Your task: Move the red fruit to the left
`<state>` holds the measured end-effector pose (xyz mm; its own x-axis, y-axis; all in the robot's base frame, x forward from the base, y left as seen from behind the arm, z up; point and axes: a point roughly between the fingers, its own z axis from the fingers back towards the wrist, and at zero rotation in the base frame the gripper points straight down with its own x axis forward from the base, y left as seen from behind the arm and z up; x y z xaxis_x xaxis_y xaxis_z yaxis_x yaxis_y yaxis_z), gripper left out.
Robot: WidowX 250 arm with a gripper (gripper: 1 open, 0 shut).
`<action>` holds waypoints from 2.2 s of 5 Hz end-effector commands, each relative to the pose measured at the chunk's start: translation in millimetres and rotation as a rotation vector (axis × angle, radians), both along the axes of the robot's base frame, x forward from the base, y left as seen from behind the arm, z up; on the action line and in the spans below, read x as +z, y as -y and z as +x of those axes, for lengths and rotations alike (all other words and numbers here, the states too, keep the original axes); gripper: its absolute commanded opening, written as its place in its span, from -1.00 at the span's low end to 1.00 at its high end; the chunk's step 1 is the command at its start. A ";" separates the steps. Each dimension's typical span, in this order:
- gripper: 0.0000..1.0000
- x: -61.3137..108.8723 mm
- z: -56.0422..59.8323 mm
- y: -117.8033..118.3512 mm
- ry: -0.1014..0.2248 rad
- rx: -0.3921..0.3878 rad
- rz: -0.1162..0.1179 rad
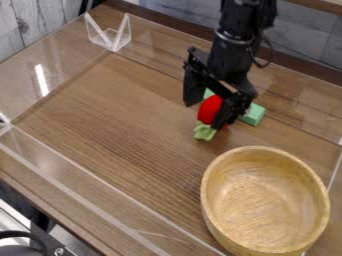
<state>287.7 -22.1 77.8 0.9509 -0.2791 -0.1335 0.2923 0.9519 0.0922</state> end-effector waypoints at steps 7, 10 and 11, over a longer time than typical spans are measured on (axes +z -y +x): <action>-1.00 28.5 -4.9 10.5 0.075 -0.025 0.000; -1.00 52.5 -9.8 -23.1 0.209 0.096 0.003; -1.00 69.4 -11.0 -27.9 0.254 0.186 0.002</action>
